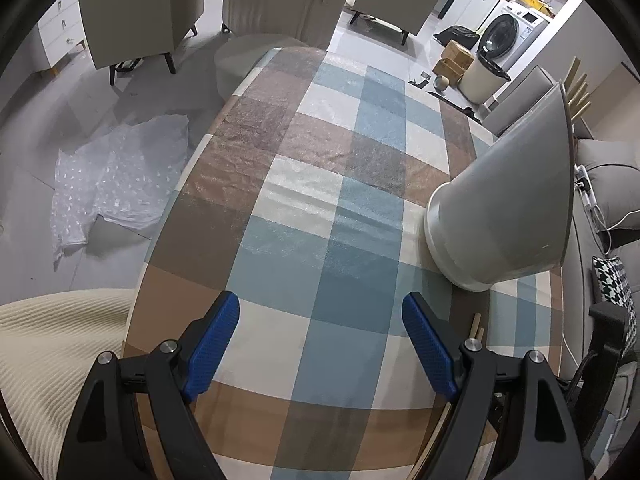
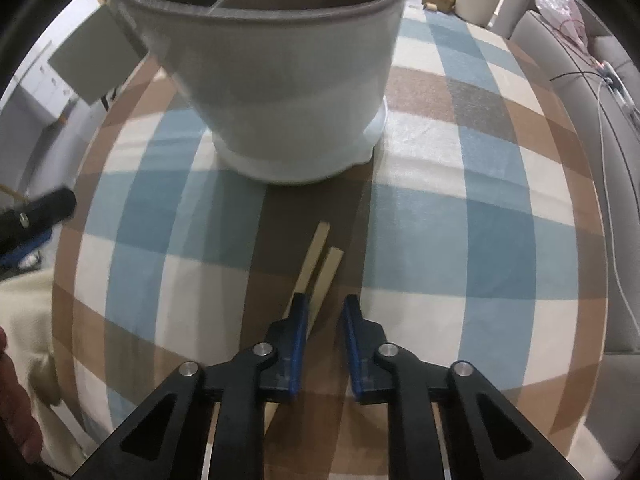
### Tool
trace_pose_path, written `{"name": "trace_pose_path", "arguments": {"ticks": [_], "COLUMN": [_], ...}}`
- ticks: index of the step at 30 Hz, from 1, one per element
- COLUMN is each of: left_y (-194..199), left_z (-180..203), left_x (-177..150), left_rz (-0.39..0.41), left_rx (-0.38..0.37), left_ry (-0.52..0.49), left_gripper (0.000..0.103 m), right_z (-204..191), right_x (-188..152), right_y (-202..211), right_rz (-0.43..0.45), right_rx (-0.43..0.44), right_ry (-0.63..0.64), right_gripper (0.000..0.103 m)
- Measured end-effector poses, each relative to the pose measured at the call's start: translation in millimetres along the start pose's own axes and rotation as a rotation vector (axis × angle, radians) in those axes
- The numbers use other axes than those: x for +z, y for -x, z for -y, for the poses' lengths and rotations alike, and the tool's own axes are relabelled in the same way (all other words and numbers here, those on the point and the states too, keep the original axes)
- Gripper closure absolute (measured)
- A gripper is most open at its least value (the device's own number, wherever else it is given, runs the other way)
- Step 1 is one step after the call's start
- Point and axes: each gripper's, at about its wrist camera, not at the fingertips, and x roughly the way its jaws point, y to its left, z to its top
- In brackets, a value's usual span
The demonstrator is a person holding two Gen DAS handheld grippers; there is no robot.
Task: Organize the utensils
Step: 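Close the right tool on a chopstick while the left tool closes on another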
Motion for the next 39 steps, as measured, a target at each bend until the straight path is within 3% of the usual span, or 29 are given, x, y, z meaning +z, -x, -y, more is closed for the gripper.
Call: {"name": "trace_pose_path", "arguments": {"ticks": [13, 20, 23, 30, 39], "left_y": [2, 2, 2, -5, -15], "left_z": [-7, -6, -3, 13, 56], "left_x": [2, 2, 1, -7, -37], "left_rz": [-0.011, -0.013, -0.012, -0.036, -0.144], "left_rx": [-0.022, -0.022, -0.016, -0.003, -0.082], "left_ry": [0.026, 0.019, 0.007, -0.075, -0.270], "left_gripper": [0.023, 0.023, 0.023, 0.023, 0.023], "right_z": [27, 19, 19, 38, 121], "right_x": [8, 20, 15, 6, -35], "right_y": [-1, -3, -1, 10, 45], "right_rz": [-0.030, -0.017, -0.019, 0.031, 0.135], "right_rx": [0.008, -0.001, 0.000, 0.050, 0.229], "right_ry": [-0.072, -0.088, -0.133, -0.224, -0.504], "right_gripper": [0.088, 0.087, 0.093, 0.097, 0.098]}}
